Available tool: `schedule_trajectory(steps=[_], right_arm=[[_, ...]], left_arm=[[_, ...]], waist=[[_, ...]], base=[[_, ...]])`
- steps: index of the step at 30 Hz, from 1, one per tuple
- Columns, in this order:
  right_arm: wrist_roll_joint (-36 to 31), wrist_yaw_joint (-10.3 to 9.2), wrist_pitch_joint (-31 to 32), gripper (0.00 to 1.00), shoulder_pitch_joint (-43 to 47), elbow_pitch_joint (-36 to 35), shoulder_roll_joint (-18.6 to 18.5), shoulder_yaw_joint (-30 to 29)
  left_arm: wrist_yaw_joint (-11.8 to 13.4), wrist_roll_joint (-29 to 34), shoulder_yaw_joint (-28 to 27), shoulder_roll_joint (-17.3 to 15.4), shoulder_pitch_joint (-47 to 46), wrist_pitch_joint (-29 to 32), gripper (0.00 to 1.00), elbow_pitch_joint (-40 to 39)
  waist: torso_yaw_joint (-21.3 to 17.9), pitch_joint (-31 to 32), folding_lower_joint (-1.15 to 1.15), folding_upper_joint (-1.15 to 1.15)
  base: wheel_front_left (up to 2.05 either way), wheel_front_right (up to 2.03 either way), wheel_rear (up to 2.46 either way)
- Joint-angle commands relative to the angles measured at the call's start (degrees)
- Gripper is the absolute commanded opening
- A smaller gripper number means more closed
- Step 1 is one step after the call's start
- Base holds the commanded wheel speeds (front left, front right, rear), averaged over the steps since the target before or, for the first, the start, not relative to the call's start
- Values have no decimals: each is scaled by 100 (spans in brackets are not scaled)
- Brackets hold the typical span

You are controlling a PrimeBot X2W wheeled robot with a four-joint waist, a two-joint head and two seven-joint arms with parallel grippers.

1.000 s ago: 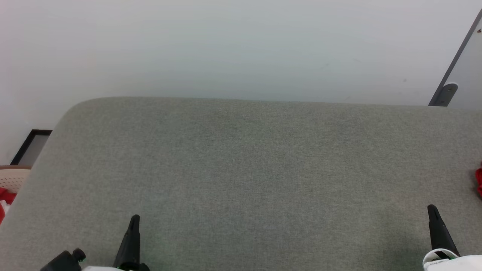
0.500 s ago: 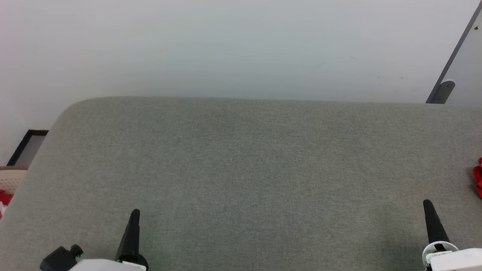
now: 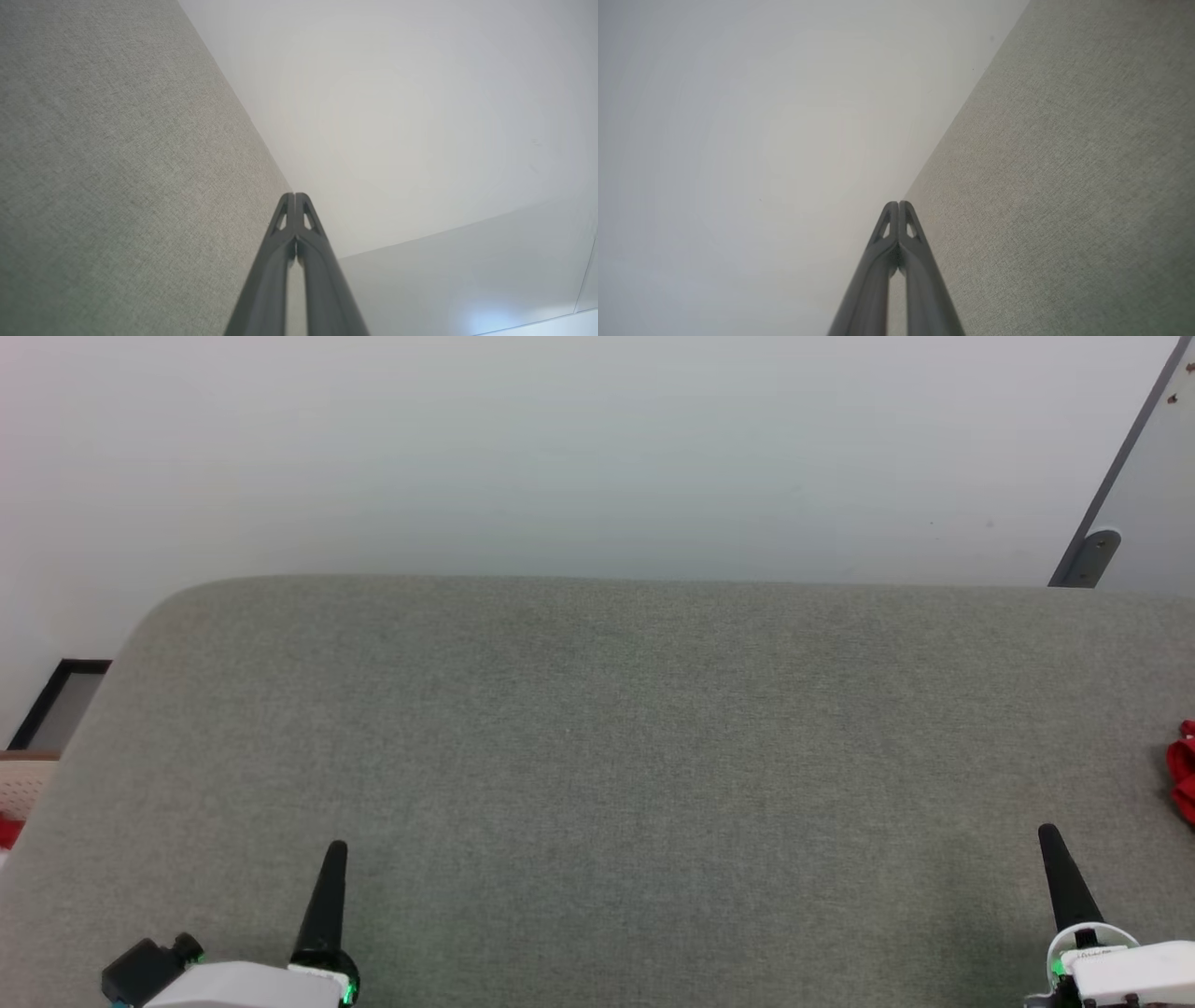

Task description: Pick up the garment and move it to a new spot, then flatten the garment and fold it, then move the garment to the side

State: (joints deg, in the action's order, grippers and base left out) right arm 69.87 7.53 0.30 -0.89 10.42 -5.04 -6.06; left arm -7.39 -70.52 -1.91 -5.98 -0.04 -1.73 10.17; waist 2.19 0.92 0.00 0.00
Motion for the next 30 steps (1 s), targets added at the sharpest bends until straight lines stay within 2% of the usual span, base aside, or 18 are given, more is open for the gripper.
schedule_trajectory(steps=[1, 30], right_arm=[[132, -4, 32, 0, -153, -23, 6, -20], [1386, -5, 387, 0, -384, 208, 132, -40]], left_arm=[[-10, -127, -28, -7, -120, 24, 0, -13], [-14, -1426, -195, 118, -423, 429, 0, 226]], waist=[[-5, -3, 0, 0], [-118, -59, 0, 0]], base=[[0, 0, 0], [0, 0, 0]])
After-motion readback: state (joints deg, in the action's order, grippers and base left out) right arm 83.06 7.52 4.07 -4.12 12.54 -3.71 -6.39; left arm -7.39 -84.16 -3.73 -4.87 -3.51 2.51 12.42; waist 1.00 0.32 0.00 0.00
